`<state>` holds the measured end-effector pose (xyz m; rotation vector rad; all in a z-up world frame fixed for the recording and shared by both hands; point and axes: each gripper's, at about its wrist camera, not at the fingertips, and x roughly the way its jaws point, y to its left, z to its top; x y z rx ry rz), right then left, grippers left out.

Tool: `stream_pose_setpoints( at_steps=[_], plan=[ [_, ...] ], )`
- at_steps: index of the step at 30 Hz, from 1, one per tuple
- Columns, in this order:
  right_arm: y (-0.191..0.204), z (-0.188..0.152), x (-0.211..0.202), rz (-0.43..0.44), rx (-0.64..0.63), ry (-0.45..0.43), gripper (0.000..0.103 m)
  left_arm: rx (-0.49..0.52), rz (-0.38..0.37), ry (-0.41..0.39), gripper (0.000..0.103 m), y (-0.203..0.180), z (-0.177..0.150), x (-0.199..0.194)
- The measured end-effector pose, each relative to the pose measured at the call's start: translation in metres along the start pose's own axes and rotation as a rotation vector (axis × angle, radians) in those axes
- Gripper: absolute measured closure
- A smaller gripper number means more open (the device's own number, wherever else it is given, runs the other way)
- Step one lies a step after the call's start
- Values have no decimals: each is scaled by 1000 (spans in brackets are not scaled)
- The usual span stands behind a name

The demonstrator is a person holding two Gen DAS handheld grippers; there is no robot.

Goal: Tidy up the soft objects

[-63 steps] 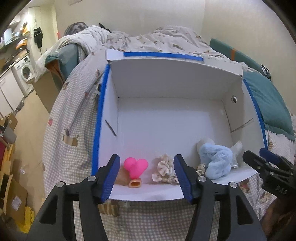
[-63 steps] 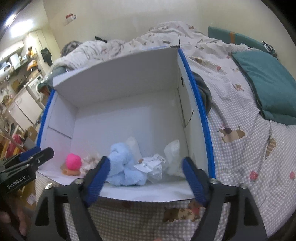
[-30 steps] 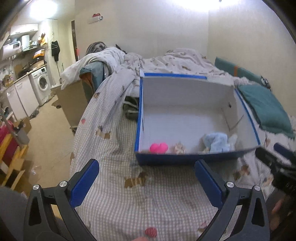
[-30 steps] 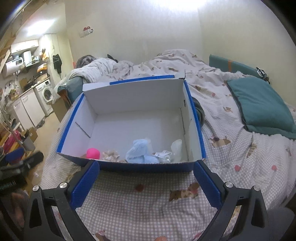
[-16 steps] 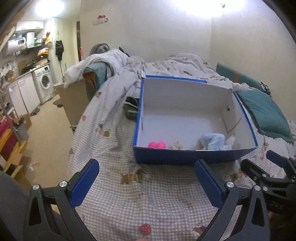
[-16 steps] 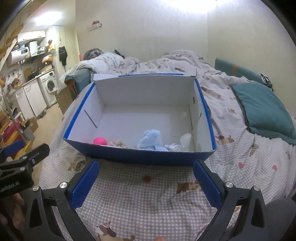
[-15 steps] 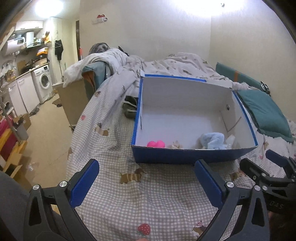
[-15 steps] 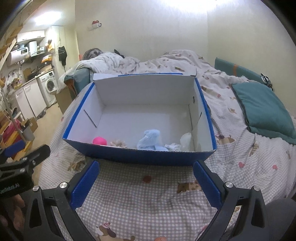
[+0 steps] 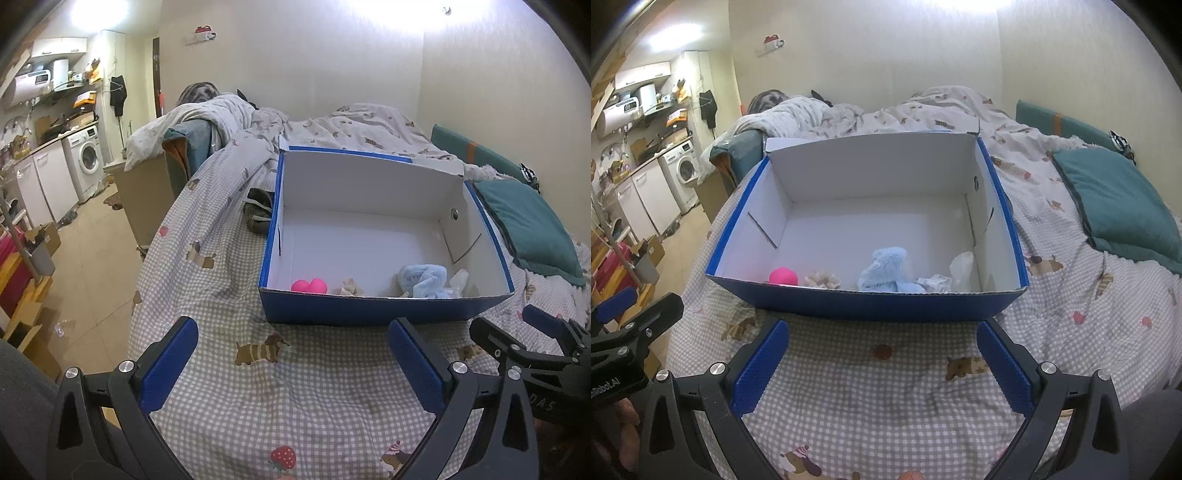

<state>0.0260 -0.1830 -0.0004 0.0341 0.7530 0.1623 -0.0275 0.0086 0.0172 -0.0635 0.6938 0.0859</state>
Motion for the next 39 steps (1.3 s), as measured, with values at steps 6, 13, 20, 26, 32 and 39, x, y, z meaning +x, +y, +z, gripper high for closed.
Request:
stream_pose_setpoints(
  at_steps=[6, 13, 20, 26, 32, 39],
  plan=[
    [1, 0, -1, -1, -1, -6, 0, 0, 0, 0, 0, 1, 0, 0],
    [0, 0, -1, -2, -1, -7, 0, -1, -3, 2, 0, 1, 0, 0],
    [1, 1, -3, 2, -7, -13, 0, 7, -14, 15, 0, -1, 0, 1],
    [2, 1, -4, 4, -6, -14, 0, 6, -15, 15, 0, 0, 0, 1],
    [2, 1, -4, 2, -6, -14, 0, 5, -15, 17, 0, 0, 1, 1],
    [1, 1, -4, 2, -5, -15, 0, 5, -25, 15, 0, -2, 2, 1]
  ],
)
